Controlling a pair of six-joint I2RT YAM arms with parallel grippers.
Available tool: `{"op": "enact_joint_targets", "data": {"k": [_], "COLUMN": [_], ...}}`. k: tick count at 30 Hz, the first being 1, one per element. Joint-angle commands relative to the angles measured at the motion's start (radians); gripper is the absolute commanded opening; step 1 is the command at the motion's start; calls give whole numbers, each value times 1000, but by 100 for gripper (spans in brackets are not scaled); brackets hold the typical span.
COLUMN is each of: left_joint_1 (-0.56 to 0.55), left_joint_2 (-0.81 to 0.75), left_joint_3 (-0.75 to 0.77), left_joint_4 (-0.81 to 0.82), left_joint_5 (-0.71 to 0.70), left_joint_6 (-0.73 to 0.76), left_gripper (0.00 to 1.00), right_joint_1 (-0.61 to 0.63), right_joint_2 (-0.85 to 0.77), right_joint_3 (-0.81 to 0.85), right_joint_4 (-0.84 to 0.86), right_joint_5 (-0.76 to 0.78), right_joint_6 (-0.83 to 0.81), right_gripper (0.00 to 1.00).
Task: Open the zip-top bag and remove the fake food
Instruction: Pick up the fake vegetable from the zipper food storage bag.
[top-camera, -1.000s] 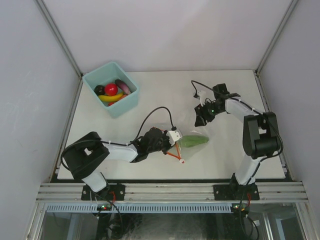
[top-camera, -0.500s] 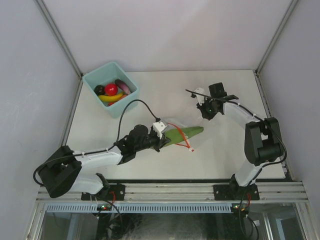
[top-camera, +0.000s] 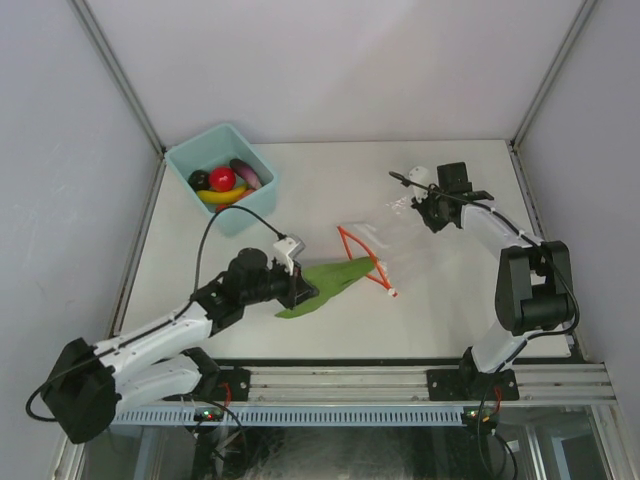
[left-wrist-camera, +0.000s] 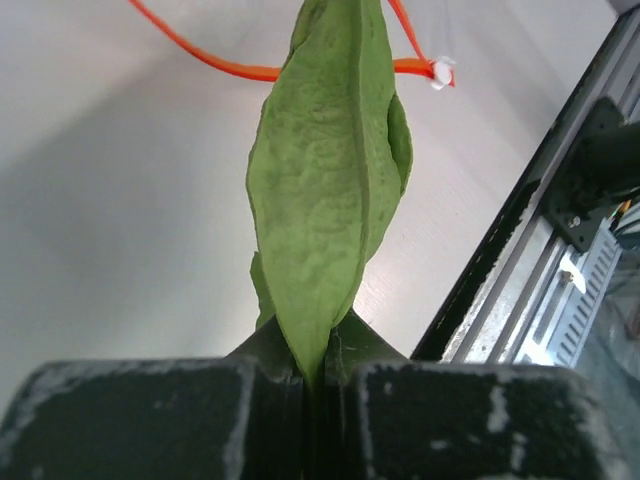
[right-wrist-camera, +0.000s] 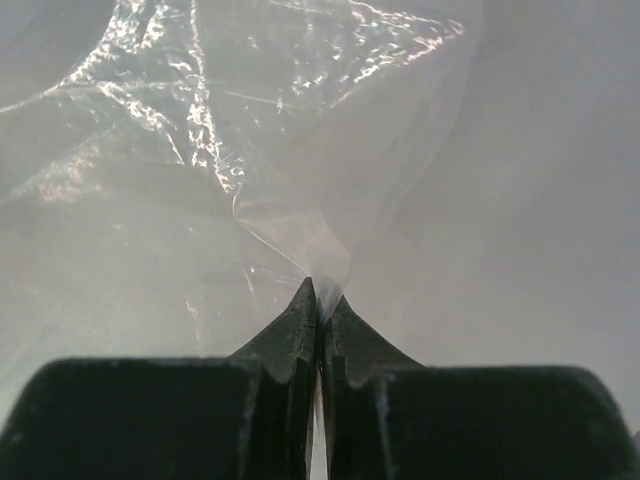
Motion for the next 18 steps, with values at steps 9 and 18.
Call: {"op": "enact_joint_targets", "data": {"k": [9, 18], "left_joint_1": [240, 391], "left_joint_2": [-264, -267], "left_joint_3": [-30, -14], "left_joint_4": [35, 156], "left_joint_5": [177, 273], "left_joint_6": [-318, -490], "left_gripper": [0, 0], "right_joint_1": [-13, -15], "right_joint_2": [-41, -51], "right_joint_3": [30, 39], "right_joint_4": [-26, -46], "right_joint_5": [-89, -119], "right_joint_6": [3, -1], "right_gripper": [0, 3]}}
